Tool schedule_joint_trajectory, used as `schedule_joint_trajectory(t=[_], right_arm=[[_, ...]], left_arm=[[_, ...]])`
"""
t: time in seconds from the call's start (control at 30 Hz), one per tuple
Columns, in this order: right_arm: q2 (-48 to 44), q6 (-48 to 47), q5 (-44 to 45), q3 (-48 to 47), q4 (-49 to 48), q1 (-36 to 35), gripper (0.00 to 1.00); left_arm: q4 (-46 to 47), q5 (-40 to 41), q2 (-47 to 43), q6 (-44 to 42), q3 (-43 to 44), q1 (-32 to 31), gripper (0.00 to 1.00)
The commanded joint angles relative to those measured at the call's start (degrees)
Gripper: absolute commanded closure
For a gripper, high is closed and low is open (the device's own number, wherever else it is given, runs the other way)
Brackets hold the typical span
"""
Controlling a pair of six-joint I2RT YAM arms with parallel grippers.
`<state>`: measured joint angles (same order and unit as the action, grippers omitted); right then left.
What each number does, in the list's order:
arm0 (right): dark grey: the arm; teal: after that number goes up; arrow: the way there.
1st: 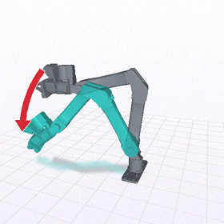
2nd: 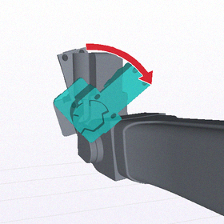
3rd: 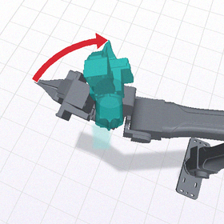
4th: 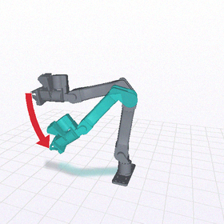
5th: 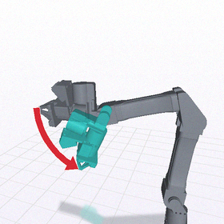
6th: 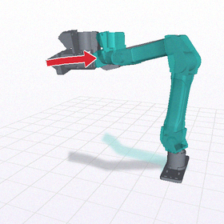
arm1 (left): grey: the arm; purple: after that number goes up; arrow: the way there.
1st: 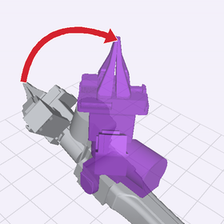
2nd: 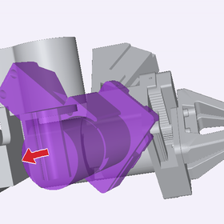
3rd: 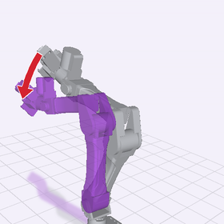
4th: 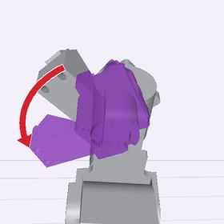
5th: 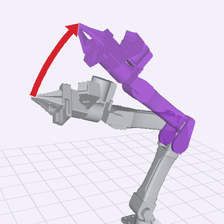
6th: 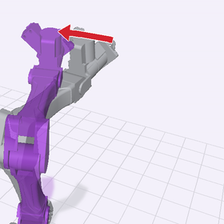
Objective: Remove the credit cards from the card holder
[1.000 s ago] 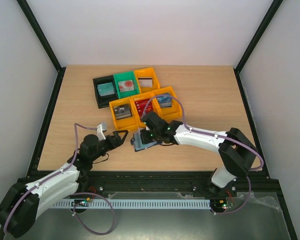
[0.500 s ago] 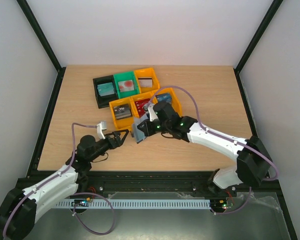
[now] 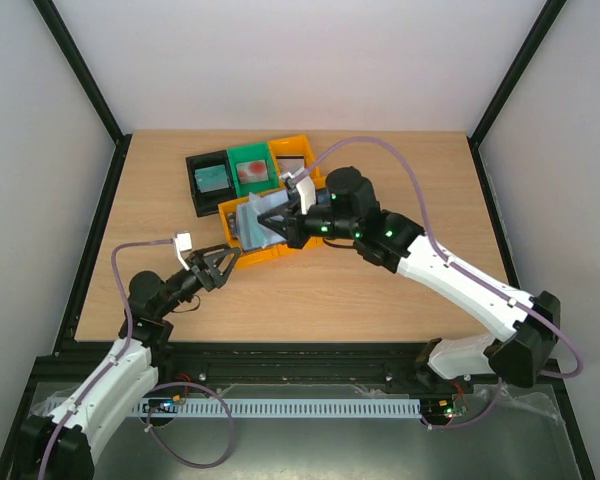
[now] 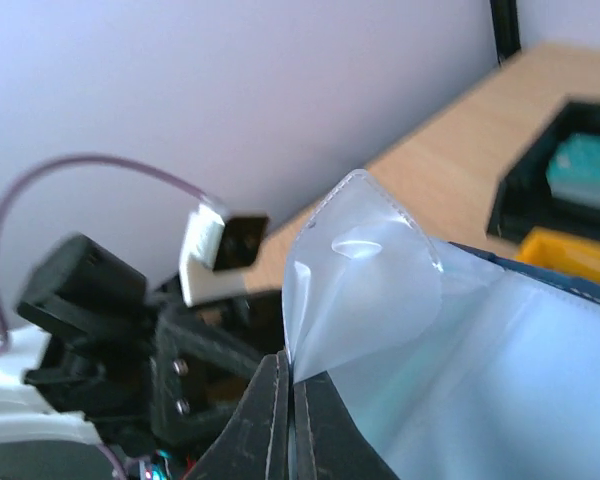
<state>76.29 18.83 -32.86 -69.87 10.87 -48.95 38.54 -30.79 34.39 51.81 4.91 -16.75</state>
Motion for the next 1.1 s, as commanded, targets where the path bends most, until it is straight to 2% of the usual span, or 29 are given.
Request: schedule_joint_trajectory(t=[0.0,0.13,0.33,0.5,0.67,0.77,0.83,1.0,1.07], right_arm=[[-1.84,-4.40,-4.41,-6.79,0.44,0.35,0.98],[-2.40,-5.09,-7.89,-9.21,-1.48,0.37,0.98],[-2.31,-4.49,-11.67,-10.19,-3.96,0.35,0.98],[-1.60,-3.16,-15.17,-9.85,-6.63,0.35,0.98],[-0.35,-2.13,-16.29,-9.79,-7.85,0.35,0.98],[0.13,-2.31,-16.21,-9.67,-8.11,0.35,0.98],[0.28,-2.69,-15.92,-9.36,-8.02,0.39,0.98],[0.33,-3.55,-13.17,-7.92,-6.94,0.35,0.98],[-0.22,-3.60,-10.23,-6.99,-6.38,0.57,0.98]], left_arm=[[8.36,-8.18,-1.45,-0.63,3.19,0.42,0.00],[12.99,-10.27,-1.52,-2.37,6.46,-0.05,0.00],[15.90,-6.51,-0.84,0.04,9.10,-0.23,0.01],[16.54,-5.01,-0.09,2.02,10.32,-1.79,0.01],[17.61,-6.12,0.76,0.21,11.37,-3.90,0.01],[18.09,-6.15,0.76,-0.55,11.85,-4.23,0.06],[18.23,-6.77,0.25,-1.46,12.07,-4.25,0.15],[16.53,-7.29,-1.49,-3.13,11.84,-3.71,0.77],[13.88,-6.77,-2.35,-4.51,11.72,-3.12,0.95]])
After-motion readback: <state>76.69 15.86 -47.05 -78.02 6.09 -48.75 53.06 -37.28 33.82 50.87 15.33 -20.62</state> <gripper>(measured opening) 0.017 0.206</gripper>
